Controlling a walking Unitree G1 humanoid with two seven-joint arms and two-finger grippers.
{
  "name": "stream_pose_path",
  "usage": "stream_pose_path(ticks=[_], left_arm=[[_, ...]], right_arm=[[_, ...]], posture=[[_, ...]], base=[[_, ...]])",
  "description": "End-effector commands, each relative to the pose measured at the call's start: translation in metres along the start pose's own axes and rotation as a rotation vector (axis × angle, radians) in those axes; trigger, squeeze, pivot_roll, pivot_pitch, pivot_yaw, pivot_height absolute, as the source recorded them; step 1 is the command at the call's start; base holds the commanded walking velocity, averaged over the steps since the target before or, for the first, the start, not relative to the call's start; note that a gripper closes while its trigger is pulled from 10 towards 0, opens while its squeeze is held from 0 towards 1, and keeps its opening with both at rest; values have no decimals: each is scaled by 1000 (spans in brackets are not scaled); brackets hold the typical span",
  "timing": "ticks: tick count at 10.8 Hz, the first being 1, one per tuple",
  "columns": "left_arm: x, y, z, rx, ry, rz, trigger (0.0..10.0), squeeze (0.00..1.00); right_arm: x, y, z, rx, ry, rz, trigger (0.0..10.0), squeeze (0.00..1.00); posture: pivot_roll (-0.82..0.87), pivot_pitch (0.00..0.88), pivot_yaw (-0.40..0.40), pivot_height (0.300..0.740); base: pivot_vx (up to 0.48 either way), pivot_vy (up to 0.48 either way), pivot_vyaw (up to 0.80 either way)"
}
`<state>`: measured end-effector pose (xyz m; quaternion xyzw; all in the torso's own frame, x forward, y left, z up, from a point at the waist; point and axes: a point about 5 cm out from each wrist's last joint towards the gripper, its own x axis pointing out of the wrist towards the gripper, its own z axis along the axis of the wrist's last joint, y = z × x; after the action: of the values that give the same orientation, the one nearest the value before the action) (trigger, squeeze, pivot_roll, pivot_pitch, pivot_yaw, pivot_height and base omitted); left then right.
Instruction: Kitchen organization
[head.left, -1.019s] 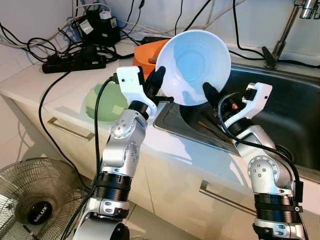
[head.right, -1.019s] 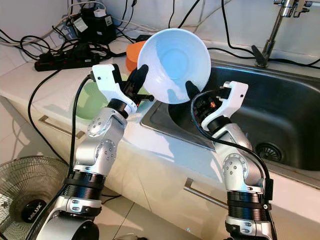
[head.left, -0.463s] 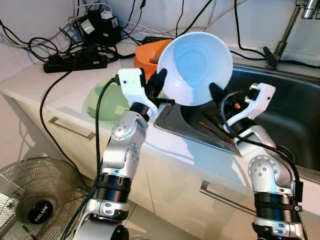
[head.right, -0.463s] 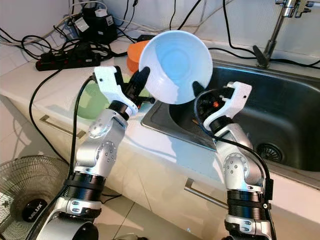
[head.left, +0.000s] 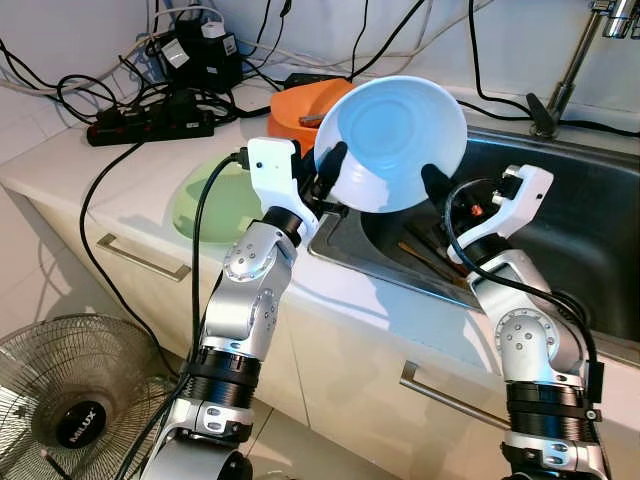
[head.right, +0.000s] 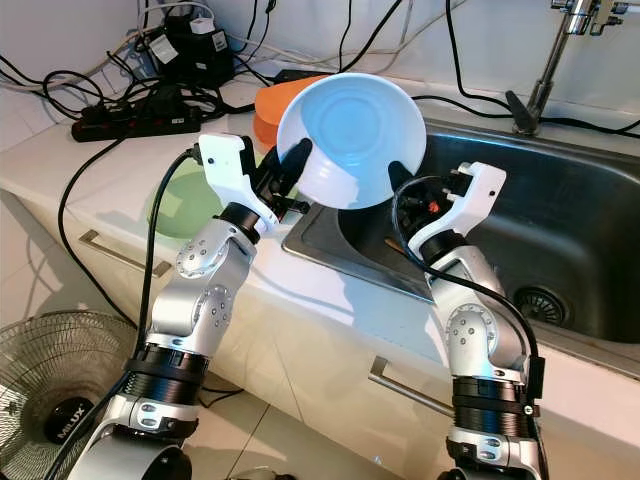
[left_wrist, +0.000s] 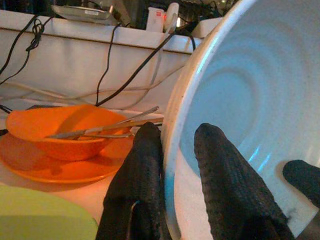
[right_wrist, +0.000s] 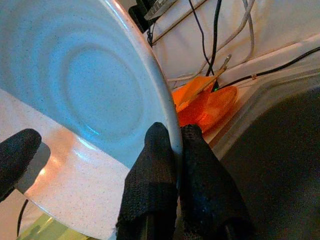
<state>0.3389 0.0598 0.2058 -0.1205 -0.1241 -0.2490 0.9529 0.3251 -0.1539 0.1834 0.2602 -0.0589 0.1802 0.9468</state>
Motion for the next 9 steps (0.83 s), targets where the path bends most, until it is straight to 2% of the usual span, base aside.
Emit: stream_pose_path(ticks=[1,4,5,6,7,8,9], left_arm=[[-1,-12,-5,28,25,-72,10000,1000],[-5,-13,-12,62,69,-95,10000,1000],[-6,-14,-14,66,86,-103,10000,325],[-7,-15,-17,74,103,-108,10000,0],[-8,-16,-21,80,133,-129,10000,0],[-10,-18,-24,84,162,-153,10000,0],[-14,-20,-31,80,224,-186,10000,0]], right_arm=[[8,6,10,25,-47,6,0,0],[11,-10,23,78,-129,-123,0,0],[10,-15,27,91,-159,-160,0,0],[9,-23,33,52,-186,-228,0,0],[8,-35,39,-4,-209,-320,0,0],[7,-43,43,-82,-203,-384,10000,0],[8,-48,48,-237,-184,-417,10000,0]], posture=[[20,0,109,740],[23,0,105,740],[23,0,105,740],[26,0,104,740],[27,0,104,740],[26,0,104,740],[26,0,104,740]], base=[[0,0,0],[0,0,0],[0,0,0],[0,0,0],[0,0,0],[0,0,0],[0,0,0]])
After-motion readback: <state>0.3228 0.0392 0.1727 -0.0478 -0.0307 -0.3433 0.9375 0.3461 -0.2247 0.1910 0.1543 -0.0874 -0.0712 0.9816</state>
